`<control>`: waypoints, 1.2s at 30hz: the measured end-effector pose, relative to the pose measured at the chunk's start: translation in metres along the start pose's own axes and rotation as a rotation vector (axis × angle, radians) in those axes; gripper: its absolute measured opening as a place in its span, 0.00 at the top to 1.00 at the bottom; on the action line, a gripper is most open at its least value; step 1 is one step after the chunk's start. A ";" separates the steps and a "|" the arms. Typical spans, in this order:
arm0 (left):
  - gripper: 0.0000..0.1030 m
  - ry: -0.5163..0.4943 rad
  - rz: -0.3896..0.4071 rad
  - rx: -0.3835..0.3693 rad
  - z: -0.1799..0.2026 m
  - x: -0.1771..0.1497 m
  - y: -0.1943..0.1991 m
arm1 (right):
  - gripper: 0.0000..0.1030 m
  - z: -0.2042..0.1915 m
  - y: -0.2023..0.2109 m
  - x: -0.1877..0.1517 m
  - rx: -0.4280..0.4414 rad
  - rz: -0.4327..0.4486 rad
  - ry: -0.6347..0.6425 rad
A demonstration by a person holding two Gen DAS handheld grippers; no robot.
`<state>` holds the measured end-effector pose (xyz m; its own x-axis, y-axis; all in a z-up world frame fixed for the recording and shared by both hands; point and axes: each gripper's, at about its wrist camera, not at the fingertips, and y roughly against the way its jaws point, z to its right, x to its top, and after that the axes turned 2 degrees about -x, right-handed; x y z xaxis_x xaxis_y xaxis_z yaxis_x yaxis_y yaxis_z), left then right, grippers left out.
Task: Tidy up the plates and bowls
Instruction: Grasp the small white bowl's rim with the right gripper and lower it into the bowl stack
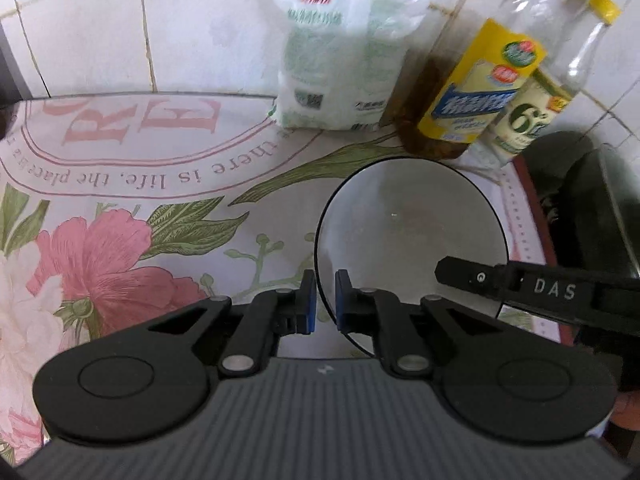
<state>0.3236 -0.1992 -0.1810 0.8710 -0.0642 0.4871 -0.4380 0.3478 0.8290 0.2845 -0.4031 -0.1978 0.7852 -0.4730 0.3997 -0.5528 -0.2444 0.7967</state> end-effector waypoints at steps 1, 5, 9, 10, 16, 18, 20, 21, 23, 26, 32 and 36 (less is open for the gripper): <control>0.92 -0.007 0.008 0.001 0.002 -0.002 0.006 | 0.84 0.001 0.006 -0.003 0.006 0.010 0.000; 0.92 -0.022 0.026 -0.004 0.008 -0.011 0.032 | 0.84 0.002 0.034 -0.017 0.024 0.047 -0.005; 0.92 -0.055 0.053 -0.012 0.022 -0.021 0.066 | 0.83 0.001 0.065 -0.033 0.045 0.090 0.007; 0.92 -0.069 0.062 -0.005 0.026 -0.024 0.074 | 0.83 0.001 0.073 -0.038 0.055 0.104 0.017; 0.92 -0.128 0.107 -0.009 0.052 -0.045 0.115 | 0.83 0.008 0.114 -0.061 0.063 0.153 0.040; 0.92 -0.125 0.095 -0.024 0.056 -0.055 0.121 | 0.83 0.013 0.126 -0.070 0.052 0.161 0.042; 0.92 -0.119 0.088 -0.041 0.058 -0.065 0.124 | 0.83 0.017 0.136 -0.079 0.040 0.170 0.039; 0.92 -0.118 0.082 -0.046 0.059 -0.070 0.125 | 0.83 0.019 0.140 -0.085 0.035 0.175 0.038; 0.92 -0.112 0.075 -0.058 0.061 -0.078 0.123 | 0.83 0.024 0.142 -0.093 0.020 0.177 0.032; 0.92 -0.102 0.057 -0.075 0.062 -0.091 0.119 | 0.83 0.032 0.142 -0.105 -0.003 0.180 0.022; 0.92 -0.094 0.023 -0.065 0.062 -0.108 0.105 | 0.83 0.030 0.133 -0.123 -0.091 0.180 0.099; 0.92 -0.081 0.002 -0.063 0.061 -0.115 0.100 | 0.83 0.024 0.131 -0.132 -0.148 0.203 0.179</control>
<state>0.1661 -0.2142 -0.1375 0.8481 -0.1385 0.5115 -0.4223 0.4063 0.8103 0.1018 -0.3932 -0.1574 0.7067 -0.3394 0.6208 -0.6673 -0.0283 0.7442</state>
